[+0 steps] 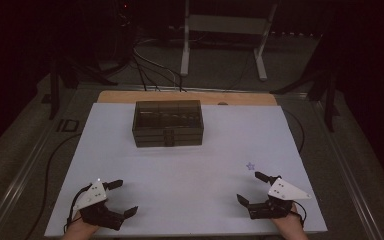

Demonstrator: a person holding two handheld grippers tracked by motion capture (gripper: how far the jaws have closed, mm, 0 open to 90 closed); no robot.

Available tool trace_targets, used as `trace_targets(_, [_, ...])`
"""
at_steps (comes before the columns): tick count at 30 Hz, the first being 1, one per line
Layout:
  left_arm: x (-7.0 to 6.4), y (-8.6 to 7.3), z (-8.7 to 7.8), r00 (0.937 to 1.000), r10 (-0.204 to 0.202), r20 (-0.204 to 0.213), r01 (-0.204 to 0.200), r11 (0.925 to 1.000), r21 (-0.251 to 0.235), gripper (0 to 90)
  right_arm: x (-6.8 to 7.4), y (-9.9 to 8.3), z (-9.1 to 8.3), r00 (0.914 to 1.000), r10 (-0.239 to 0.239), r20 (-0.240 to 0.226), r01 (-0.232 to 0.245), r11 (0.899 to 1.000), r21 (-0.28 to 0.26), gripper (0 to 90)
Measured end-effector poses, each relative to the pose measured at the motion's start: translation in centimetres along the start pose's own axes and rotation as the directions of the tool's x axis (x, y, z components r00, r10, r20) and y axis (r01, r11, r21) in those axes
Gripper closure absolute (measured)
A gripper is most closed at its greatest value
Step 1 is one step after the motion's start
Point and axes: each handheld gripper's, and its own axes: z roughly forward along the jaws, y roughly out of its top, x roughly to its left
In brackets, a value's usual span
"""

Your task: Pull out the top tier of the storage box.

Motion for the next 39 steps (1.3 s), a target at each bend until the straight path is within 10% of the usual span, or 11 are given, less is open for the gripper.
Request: trace_targets(39, [-1.4,1.9,0.9,0.9916,0.112,0.065,-0.115,0.9918,0.055,0.3,1.1,0.2,0.3,0.9985,-0.05,-0.021,0.05,0.999,-0.003,3.5])
